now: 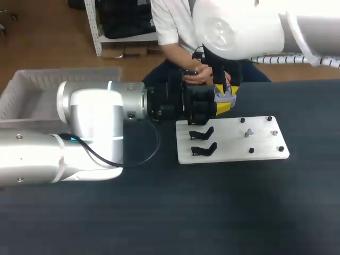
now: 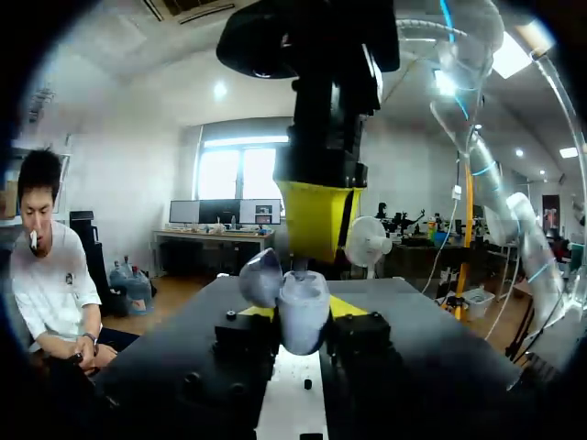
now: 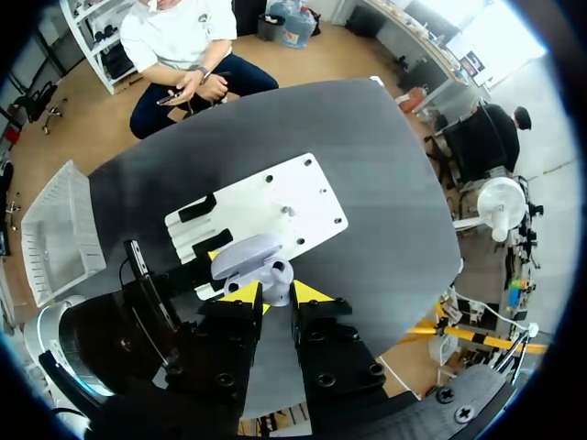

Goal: Pick up each earbud case from the left stands, insert the matching earbuds, close the lid, and place the case in the box.

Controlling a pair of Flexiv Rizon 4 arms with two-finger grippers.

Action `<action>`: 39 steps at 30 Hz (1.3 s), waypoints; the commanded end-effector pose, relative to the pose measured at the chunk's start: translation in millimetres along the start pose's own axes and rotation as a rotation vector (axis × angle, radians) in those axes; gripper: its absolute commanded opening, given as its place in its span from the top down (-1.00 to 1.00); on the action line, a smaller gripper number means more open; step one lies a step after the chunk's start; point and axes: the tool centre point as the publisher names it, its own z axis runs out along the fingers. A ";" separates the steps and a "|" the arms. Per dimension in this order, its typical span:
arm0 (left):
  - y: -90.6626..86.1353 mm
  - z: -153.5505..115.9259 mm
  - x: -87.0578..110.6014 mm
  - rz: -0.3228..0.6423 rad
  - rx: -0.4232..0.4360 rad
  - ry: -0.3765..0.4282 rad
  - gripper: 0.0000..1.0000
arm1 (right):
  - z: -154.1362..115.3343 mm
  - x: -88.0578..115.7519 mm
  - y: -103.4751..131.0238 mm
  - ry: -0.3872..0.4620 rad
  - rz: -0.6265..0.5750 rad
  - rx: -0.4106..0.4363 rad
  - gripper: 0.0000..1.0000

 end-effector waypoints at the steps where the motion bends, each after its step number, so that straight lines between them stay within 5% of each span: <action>1: -1.5 -0.1 1.3 0.005 -0.006 -0.007 1.00 | 0.8 -1.9 2.6 0.005 0.001 0.009 1.00; 39: -1.5 -0.1 1.3 0.005 -0.006 -0.007 1.00 | 14.5 -2.8 2.3 0.033 0.007 0.021 1.00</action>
